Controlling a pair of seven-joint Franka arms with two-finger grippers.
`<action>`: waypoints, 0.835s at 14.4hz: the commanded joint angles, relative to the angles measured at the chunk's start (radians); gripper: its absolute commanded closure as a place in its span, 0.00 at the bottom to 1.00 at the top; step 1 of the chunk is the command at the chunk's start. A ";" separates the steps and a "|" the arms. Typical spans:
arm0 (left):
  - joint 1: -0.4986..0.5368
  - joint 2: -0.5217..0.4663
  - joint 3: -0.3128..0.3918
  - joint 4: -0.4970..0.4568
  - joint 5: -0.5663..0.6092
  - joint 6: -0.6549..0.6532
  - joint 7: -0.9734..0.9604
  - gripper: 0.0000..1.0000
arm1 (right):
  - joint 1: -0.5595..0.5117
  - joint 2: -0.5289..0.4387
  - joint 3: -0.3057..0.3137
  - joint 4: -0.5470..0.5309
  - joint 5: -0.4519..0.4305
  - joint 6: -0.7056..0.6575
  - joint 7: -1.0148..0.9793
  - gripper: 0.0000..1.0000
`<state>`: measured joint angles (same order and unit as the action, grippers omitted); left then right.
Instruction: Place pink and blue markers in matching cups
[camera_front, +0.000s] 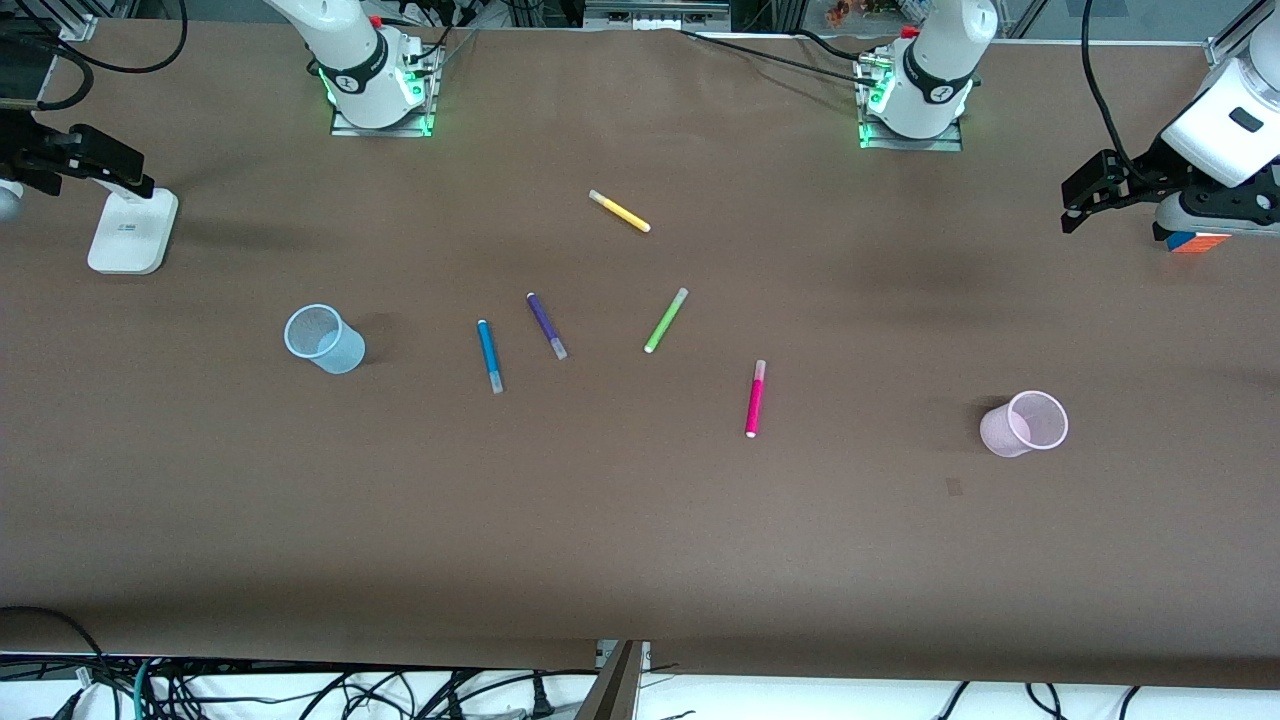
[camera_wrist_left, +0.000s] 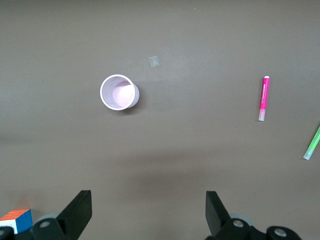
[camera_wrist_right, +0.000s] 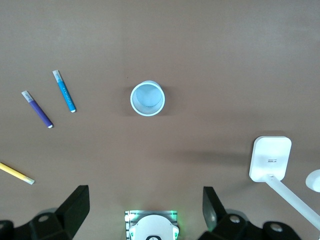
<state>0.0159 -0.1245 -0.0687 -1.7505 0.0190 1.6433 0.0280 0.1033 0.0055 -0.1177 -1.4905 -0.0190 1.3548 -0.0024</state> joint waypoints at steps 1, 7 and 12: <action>0.012 -0.004 -0.010 -0.003 0.013 0.006 0.015 0.00 | -0.011 0.005 0.010 0.021 -0.007 -0.017 -0.014 0.00; 0.012 -0.004 -0.010 -0.003 0.013 0.006 0.015 0.00 | 0.018 0.068 0.027 0.029 -0.001 0.006 -0.005 0.00; 0.009 0.009 -0.010 0.002 0.013 -0.002 0.026 0.00 | 0.127 0.249 0.033 0.027 -0.003 0.106 -0.007 0.00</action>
<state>0.0165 -0.1238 -0.0689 -1.7506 0.0190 1.6433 0.0285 0.1879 0.1642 -0.0839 -1.4912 -0.0171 1.4492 -0.0028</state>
